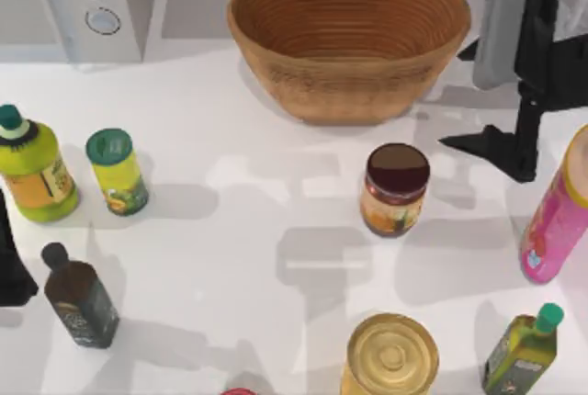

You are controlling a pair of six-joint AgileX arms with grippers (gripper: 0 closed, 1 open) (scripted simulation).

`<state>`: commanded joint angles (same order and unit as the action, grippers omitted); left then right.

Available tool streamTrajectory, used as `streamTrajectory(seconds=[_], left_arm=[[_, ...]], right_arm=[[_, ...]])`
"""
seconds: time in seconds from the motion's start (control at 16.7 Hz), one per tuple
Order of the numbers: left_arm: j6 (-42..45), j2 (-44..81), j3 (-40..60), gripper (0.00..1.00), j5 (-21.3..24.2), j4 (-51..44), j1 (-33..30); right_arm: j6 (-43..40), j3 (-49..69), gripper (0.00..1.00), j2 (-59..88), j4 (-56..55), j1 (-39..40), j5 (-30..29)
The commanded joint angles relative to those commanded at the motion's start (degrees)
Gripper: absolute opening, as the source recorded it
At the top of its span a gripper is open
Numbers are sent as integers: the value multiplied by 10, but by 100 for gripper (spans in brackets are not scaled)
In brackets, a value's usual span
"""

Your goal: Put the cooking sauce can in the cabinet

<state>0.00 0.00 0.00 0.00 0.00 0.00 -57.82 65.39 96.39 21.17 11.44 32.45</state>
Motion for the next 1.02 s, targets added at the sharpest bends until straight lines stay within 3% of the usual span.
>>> streamTrajectory(seconds=[0.42,1.02], left_arm=[[0,0,0,100,0,0,0],[0,0,0,100,0,0,0]], right_arm=[[-131,83,100,179,146,12,99],[-108,100,100,171,159,30,97]])
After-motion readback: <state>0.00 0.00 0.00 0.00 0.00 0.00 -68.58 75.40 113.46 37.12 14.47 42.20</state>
